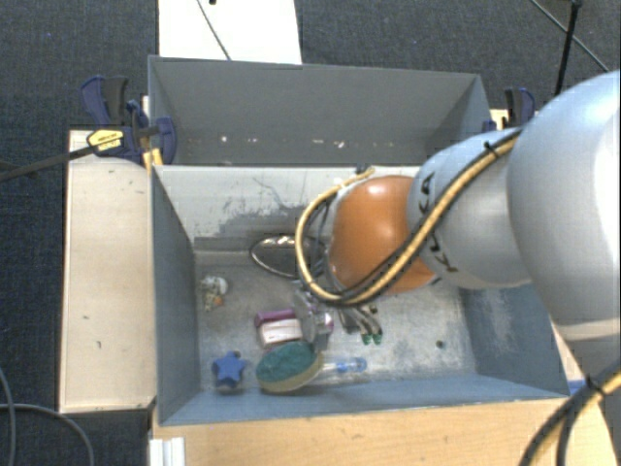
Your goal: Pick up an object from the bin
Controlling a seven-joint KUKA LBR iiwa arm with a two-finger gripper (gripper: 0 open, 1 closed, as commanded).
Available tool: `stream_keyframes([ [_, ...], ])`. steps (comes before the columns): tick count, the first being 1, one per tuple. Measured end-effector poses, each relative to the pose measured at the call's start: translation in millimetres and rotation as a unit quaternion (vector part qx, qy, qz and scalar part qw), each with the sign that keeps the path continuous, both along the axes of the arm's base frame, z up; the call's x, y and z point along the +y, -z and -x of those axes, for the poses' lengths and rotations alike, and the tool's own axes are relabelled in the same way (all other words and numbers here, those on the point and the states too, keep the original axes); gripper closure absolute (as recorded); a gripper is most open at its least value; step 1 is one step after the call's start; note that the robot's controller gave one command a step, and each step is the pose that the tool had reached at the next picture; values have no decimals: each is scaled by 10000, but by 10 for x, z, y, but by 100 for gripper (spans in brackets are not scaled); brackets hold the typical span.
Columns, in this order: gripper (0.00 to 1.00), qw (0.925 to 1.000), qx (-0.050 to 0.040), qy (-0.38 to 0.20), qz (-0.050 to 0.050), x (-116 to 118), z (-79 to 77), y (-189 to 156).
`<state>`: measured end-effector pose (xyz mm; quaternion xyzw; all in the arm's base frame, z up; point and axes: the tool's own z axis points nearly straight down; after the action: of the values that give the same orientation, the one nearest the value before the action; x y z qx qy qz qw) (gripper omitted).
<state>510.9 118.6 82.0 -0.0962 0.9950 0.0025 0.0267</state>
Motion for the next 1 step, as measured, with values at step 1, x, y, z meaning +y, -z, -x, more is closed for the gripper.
stream_keyframes([
  [1,0,10000,84,-13,14,1,49,51],
])
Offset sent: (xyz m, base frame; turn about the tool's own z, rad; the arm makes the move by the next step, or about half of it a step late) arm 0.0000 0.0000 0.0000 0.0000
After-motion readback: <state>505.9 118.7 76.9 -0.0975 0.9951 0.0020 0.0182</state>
